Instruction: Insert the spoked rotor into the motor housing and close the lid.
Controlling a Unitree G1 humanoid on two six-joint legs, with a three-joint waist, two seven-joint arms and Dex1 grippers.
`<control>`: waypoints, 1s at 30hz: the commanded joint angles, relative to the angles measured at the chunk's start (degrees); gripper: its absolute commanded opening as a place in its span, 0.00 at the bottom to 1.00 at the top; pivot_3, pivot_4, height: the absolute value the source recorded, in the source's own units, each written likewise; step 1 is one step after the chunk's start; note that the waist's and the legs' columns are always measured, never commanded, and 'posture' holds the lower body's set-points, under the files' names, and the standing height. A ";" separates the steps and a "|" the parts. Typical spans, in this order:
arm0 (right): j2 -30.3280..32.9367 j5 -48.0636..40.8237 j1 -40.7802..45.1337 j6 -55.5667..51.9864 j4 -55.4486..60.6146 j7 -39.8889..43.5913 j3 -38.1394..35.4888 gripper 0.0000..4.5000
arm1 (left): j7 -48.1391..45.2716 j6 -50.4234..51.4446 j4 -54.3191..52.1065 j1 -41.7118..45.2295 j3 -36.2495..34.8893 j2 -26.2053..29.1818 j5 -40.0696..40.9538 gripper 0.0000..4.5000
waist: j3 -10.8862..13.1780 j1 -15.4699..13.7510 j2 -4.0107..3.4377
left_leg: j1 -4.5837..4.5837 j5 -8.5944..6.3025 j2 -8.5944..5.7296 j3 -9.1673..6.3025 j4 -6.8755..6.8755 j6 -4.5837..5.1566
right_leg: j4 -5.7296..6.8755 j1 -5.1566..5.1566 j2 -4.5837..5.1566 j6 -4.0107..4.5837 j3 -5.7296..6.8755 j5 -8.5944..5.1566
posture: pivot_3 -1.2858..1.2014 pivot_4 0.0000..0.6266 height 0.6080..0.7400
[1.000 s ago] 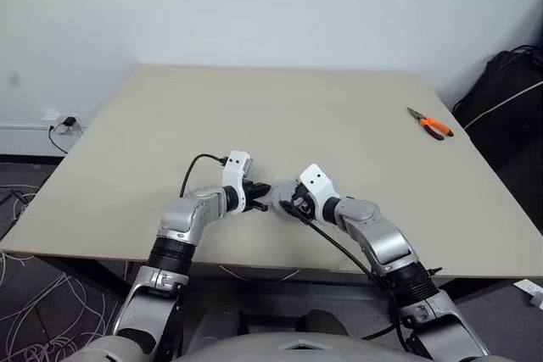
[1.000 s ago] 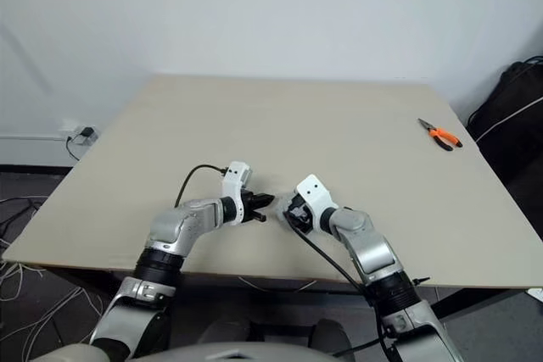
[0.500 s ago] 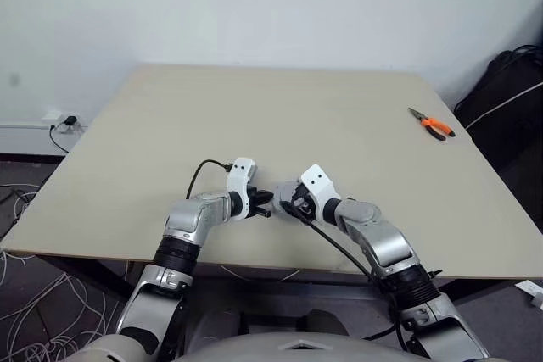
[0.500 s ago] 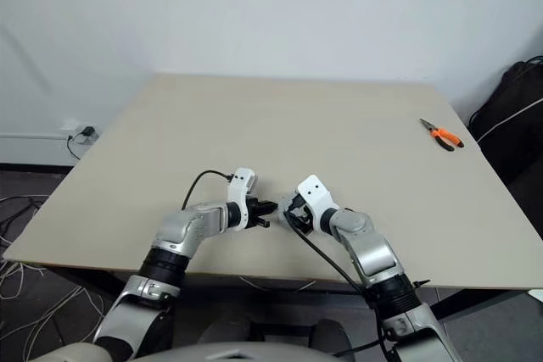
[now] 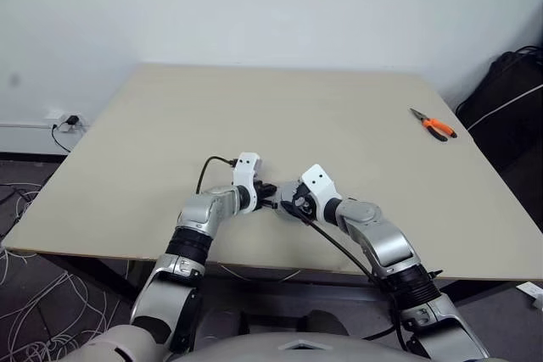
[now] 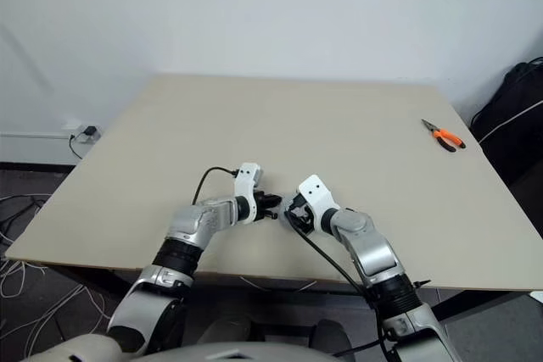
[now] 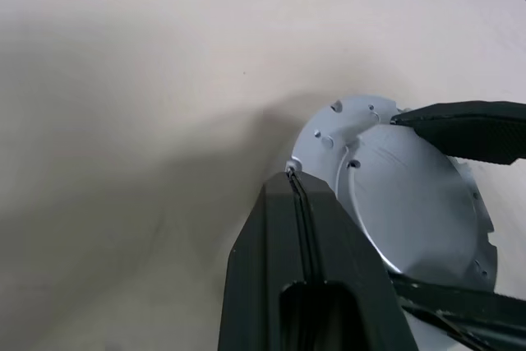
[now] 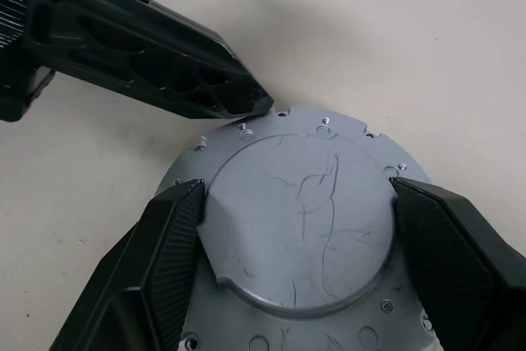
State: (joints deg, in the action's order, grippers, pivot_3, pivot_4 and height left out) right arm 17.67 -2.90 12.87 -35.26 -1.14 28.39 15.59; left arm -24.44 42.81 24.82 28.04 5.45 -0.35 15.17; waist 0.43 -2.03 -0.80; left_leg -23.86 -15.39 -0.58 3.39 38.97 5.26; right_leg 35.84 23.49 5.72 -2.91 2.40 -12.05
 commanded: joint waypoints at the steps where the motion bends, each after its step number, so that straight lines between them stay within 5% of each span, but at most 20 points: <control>1: 0.62 1.26 -1.51 -3.02 -2.28 -0.98 0.23 0.72 | -1.35 -5.16 -1.44 1.34 1.20 -1.55 -0.62 0.00 | 0.00 0.00 0.00 | -0.03 0.00 0.00 0.00 0.00 0.00 | 0.00 0.02 0.00 0.00 0.00 0.00 | 0.52 0.00 1.00; 30: 0.37 1.04 -1.77 -3.00 -1.84 -1.23 -0.01 0.72 | -1.97 6.07 -2.98 -1.26 5.37 -0.50 -2.18 0.00 | -0.13 0.02 0.00 | -0.03 0.00 -0.01 -0.01 -0.08 0.00 | -0.03 0.06 0.01 0.03 0.00 -0.01 | 0.52 0.00 1.00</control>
State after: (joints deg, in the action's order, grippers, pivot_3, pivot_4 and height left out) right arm 17.43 -2.93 12.48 -35.59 -0.73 27.95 15.50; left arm -25.70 46.37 21.40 27.40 8.40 -0.31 13.50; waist 0.29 -2.01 -0.81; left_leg -23.89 -15.39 -0.58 3.37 38.90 5.26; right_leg 35.81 23.54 5.74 -2.87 2.41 -12.06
